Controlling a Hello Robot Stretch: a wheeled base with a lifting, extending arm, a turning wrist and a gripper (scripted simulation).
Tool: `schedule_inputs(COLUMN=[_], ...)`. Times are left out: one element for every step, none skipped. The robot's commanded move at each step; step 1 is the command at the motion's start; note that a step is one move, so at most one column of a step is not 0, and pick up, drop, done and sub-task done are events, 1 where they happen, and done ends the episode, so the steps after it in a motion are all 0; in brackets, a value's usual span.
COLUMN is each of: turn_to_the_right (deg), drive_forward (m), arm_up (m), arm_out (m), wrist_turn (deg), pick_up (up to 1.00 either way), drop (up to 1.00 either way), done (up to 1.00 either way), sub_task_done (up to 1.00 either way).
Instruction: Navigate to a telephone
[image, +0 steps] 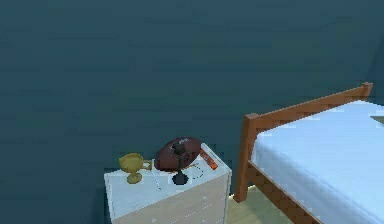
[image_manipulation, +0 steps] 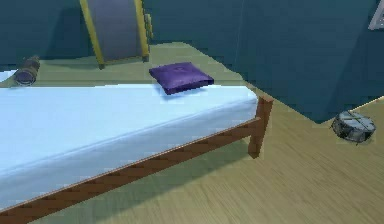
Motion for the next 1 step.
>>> schedule_inputs(turn_to_the_right=[0.0], drive_forward=[0.0], arm_up=[0.0], arm_out=[0.0], wrist_turn=[0.0], pick_up=[0.0], drop=[0.0], done=[1.0], sub_task_done=[0.0])
